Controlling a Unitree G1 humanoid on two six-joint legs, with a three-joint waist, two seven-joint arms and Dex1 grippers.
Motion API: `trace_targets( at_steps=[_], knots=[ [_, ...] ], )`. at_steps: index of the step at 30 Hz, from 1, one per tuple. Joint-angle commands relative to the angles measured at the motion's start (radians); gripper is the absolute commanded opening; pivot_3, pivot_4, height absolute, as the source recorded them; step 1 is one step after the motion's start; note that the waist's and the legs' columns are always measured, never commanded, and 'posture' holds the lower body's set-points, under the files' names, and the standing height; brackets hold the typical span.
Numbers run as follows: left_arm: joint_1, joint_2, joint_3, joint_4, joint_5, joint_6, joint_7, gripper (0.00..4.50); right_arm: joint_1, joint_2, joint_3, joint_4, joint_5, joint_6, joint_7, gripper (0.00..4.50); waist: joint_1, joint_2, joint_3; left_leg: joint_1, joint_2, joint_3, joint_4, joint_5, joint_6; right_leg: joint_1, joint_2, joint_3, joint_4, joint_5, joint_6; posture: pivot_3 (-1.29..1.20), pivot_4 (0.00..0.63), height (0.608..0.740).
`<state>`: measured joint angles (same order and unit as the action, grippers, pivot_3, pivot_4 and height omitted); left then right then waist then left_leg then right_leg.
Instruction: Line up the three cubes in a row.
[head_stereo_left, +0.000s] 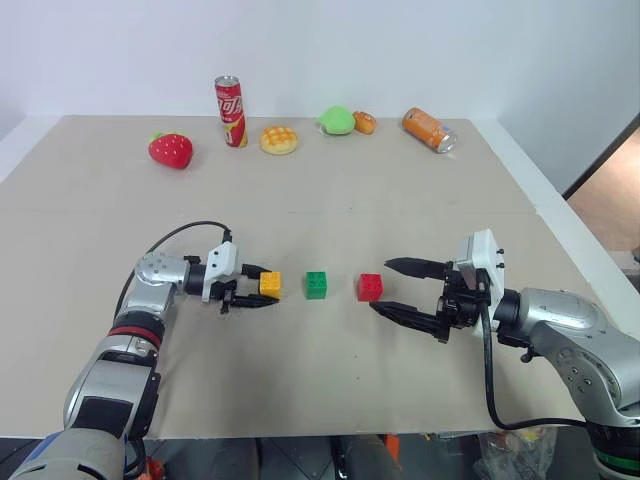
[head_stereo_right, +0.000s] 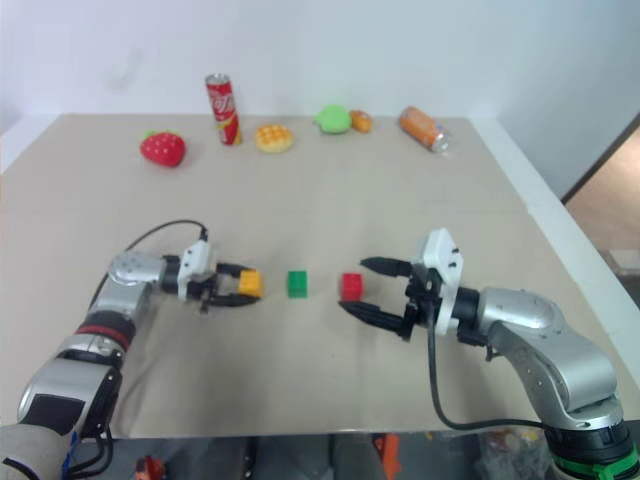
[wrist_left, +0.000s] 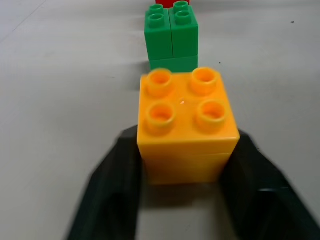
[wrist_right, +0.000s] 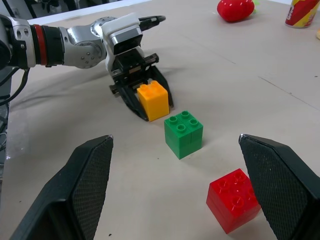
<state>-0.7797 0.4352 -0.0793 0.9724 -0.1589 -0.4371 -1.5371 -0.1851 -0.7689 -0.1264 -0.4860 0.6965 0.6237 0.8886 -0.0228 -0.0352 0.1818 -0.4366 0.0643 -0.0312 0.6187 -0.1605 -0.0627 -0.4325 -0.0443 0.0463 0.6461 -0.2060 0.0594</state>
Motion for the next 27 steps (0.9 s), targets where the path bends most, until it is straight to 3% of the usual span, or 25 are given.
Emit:
trace_targets(
  at_steps=[1, 3, 11, 17, 22, 27],
  knots=[
    [0.016, -0.010, -0.010, -0.014, 0.004, 0.035, -0.018, 4.02, -0.016, -0.007, -0.018, -0.026, 0.007, -0.010, -0.001, 4.18, 0.000, 0.000, 0.000, 0.000, 0.000, 0.000, 0.000, 0.000, 0.000, 0.000, 0.000, 0.000, 0.000, 0.000, 0.000, 0.00, 0.150, 0.740],
    [0.019, -0.009, -0.006, -0.021, 0.003, 0.038, -0.011, 4.47, -0.018, -0.006, -0.018, -0.026, 0.007, -0.010, -0.001, 4.18, 0.000, 0.000, 0.000, 0.000, 0.000, 0.000, 0.000, 0.000, 0.000, 0.000, 0.000, 0.000, 0.000, 0.000, 0.000, 0.00, 0.150, 0.740],
    [0.068, 0.050, 0.020, -0.092, -0.014, 0.053, -0.018, 4.47, -0.037, 0.000, -0.010, -0.013, 0.006, -0.012, 0.002, 4.18, -0.004, 0.000, 0.000, 0.001, 0.000, 0.000, 0.000, 0.000, 0.000, 0.000, 0.001, 0.001, 0.000, 0.000, 0.000, 0.00, 0.150, 0.740],
    [0.120, 0.155, 0.049, -0.165, -0.040, 0.117, -0.009, 4.47, -0.046, -0.002, -0.007, -0.010, 0.009, -0.012, 0.011, 4.18, -0.021, 0.000, 0.000, 0.002, 0.003, 0.000, -0.001, 0.000, 0.000, -0.001, 0.004, 0.001, 0.003, 0.000, -0.001, 0.00, 0.150, 0.740],
    [0.185, 0.269, 0.127, -0.150, -0.042, 0.088, 0.104, 4.47, -0.050, -0.002, -0.005, -0.008, 0.010, -0.013, 0.020, 4.18, -0.026, 0.000, 0.000, 0.006, 0.004, 0.000, -0.001, 0.000, 0.000, 0.000, 0.006, 0.003, 0.004, 0.002, -0.004, 0.00, 0.150, 0.740],
    [0.271, 0.258, 0.254, -0.306, -0.131, 0.288, 0.337, 4.47, -0.057, 0.018, -0.013, 0.056, -0.055, -0.055, -0.024, 4.18, -0.022, 0.000, 0.000, 0.008, 0.004, 0.000, -0.002, 0.001, 0.001, 0.000, 0.006, 0.005, 0.004, 0.003, -0.006, 0.00, 0.150, 0.740]
  ],
)
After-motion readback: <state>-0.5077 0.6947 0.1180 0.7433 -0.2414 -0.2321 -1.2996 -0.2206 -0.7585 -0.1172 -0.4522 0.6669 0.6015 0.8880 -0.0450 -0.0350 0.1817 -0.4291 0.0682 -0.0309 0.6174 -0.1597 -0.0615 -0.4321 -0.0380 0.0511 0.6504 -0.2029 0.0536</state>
